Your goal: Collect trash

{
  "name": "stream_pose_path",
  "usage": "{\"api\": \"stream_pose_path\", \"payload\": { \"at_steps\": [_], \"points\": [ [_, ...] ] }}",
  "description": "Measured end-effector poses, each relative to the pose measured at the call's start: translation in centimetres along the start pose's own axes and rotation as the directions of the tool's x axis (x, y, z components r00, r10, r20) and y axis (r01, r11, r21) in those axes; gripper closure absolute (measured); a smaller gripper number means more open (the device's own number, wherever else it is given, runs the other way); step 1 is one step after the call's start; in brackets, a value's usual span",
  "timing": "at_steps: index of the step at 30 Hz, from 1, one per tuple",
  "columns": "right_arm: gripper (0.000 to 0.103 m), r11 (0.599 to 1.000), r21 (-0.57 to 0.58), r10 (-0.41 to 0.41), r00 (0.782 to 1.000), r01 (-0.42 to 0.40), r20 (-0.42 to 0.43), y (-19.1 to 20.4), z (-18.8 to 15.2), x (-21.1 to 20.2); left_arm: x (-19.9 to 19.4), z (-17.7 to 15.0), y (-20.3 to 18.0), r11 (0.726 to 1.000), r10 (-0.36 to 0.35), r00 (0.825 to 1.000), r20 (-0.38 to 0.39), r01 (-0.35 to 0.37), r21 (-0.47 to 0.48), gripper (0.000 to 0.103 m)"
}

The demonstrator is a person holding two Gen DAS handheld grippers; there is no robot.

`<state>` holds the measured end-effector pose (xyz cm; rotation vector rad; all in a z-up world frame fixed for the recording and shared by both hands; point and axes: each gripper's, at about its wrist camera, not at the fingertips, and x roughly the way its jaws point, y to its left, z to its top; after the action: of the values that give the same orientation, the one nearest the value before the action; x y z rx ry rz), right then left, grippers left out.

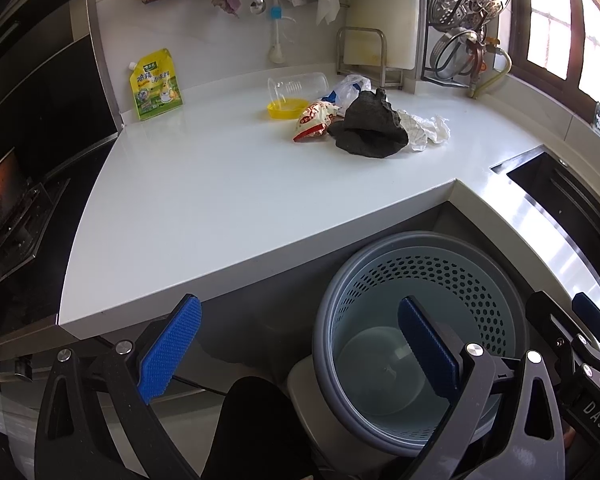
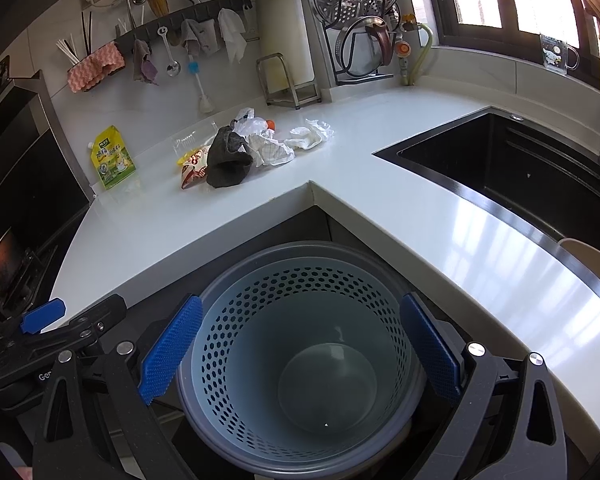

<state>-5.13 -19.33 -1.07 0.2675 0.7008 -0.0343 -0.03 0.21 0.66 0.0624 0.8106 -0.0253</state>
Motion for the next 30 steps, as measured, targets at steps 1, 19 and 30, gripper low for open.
{"api": "stream_pose_path", "payload": {
  "at_steps": [1, 19, 30],
  "points": [
    [0.009, 1.0, 0.0, 0.0, 1.0, 0.0, -0.001, 0.0, 0.0, 0.1, 0.0, 0.0, 0.0, 1.0, 0.0, 1.0, 0.0, 0.0, 0.0, 0.006],
    [0.009, 1.0, 0.0, 0.007, 1.0, -0.007, -0.006, 0.0, -0.3, 0.6, 0.6, -0.4, 0.1, 1.0, 0.002, 1.0, -0.003, -0.002, 0.001, 0.006],
    [0.009, 0.996, -0.091, 0.0, 0.998, 0.006, 0.065, -0.2, 3.1, 2.1, 2.2, 3.1, 1.8, 0.999, 0.007, 0.998, 0.061, -0.004, -0.04, 0.006]
  ]
}}
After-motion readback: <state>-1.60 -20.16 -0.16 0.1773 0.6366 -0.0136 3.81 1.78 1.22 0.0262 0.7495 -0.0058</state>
